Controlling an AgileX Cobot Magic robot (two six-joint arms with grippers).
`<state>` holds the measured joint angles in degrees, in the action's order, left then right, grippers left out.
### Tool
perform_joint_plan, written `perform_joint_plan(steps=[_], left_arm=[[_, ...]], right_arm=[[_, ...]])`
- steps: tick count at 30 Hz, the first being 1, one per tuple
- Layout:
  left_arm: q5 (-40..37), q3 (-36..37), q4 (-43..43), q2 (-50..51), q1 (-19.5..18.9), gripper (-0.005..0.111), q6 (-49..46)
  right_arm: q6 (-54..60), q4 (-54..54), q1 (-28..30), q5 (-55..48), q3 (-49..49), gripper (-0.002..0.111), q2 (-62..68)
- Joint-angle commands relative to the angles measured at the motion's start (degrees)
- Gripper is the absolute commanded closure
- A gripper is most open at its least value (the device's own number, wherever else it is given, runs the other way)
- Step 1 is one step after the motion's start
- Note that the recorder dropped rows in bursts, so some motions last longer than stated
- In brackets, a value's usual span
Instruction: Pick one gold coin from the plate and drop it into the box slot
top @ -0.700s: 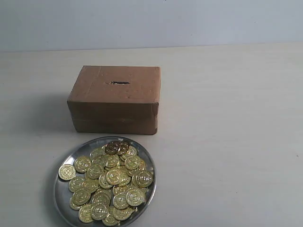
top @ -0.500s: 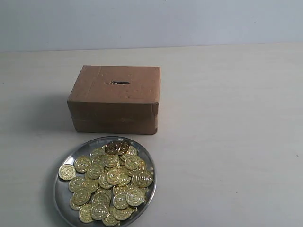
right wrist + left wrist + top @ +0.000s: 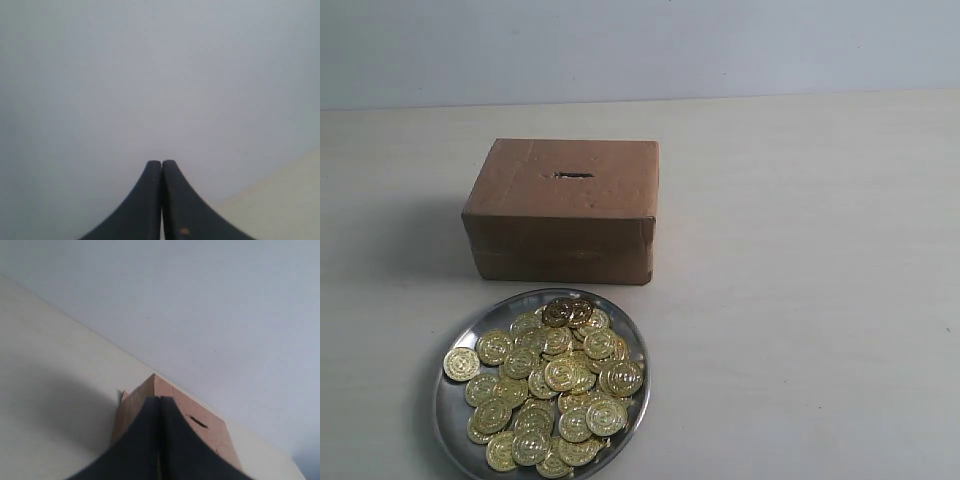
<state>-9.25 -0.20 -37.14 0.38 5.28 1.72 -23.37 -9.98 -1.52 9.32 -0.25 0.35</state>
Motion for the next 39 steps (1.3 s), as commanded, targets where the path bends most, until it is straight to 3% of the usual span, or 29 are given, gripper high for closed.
perform_joint_plan(steps=[1,4,5,8,9,13,17,24,39], left_arm=[[-4.49,0.2,-5.01,-0.38,-0.02,0.107,-2.25],[-14.02,-10.5,-10.49,2.47,1.72,0.107,-23.52],[-15.77,-13.62,-10.35,5.09,1.82,0.107,-28.66],[-25.97,-28.16,-9.82,25.24,2.08,0.107,-56.33],[-28.4,-31.47,-9.82,31.43,2.1,0.107,-61.18],[-30.4,-47.08,-7.55,62.24,11.19,0.107,-78.82],[-36.42,-57.22,5.21,82.11,19.9,0.107,-85.96],[-39.65,-62.17,18.6,98.68,28.65,0.107,-99.75],[-42.04,-67.23,37.14,108.98,39.94,0.107,-103.85]], right_arm=[[-5.85,0.06,0.2,-6.98,0.1,0.108,-0.35],[0.78,-1.44,0.2,-28.8,-10.9,0.108,0.74],[4.02,-3.55,0.2,-31.32,-13.01,0.108,2.38],[27.93,-18.71,0.2,-39.54,-20.82,0.108,14.57],[32.36,-21.34,0.2,-41.57,-22.07,0.108,18.14],[52.04,-31.13,0.2,-52.21,-29.34,0.108,44.69],[61.47,-40.81,0.2,-57.02,-32.08,0.108,61.59],[66.67,-45.75,0.2,-61.46,-32.73,0.108,67.34],[66.67,-45.94,0.2,-62.33,-32.73,0.108,66.37]])
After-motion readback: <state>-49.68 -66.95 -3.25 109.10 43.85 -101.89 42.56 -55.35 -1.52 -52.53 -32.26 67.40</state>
